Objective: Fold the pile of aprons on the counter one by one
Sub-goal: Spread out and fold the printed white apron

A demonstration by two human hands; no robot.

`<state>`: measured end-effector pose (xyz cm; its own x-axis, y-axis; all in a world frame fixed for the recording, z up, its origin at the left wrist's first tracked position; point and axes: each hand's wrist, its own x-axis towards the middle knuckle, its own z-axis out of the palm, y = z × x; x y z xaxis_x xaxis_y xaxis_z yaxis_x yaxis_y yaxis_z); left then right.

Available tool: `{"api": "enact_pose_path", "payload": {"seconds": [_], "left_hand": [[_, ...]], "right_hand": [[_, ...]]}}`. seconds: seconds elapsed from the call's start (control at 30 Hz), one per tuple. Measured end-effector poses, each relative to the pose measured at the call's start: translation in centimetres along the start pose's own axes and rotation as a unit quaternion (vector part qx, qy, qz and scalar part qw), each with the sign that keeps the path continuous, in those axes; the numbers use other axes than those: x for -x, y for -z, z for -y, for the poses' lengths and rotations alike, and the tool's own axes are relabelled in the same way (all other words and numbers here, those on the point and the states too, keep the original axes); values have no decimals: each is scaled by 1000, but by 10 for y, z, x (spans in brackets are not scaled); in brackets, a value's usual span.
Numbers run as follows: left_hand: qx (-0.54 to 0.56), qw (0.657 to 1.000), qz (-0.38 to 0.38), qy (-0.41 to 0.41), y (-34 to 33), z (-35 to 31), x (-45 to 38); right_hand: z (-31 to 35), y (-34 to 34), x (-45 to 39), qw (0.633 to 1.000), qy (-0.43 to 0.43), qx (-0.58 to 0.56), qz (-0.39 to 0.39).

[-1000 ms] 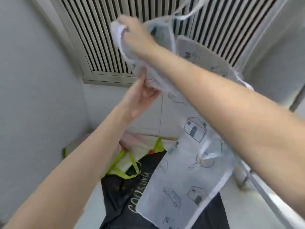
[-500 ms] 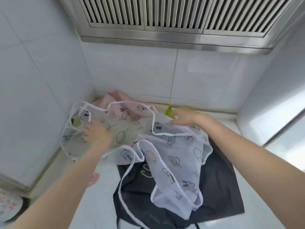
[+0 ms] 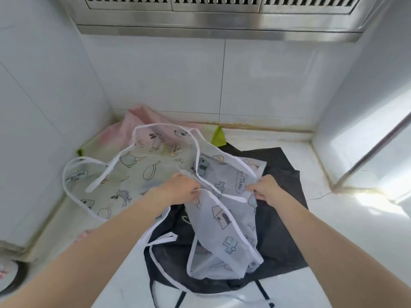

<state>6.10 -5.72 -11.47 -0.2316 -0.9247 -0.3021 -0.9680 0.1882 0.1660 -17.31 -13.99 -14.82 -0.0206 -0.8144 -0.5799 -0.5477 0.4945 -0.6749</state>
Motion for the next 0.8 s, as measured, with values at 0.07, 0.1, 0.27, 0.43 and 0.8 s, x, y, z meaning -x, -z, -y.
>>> {"api": "enact_pose_path", "payload": {"seconds": [0.07, 0.1, 0.27, 0.43, 0.8], "left_hand": [[15, 1000, -9, 6, 7, 4, -2], [30, 999, 6, 22, 11, 7, -2], [170, 977, 128, 26, 40, 10, 0], [278, 956, 65, 68, 54, 9, 4], [42, 988, 114, 100, 6, -9, -29]], "right_hand": [[26, -5, 12, 991, 80, 95, -45], [46, -1, 23, 974, 128, 171, -70], [181, 70, 78, 851, 271, 406, -192], [227, 71, 87, 732, 382, 472, -309], [66, 58, 61, 837, 258, 453, 167]]}}
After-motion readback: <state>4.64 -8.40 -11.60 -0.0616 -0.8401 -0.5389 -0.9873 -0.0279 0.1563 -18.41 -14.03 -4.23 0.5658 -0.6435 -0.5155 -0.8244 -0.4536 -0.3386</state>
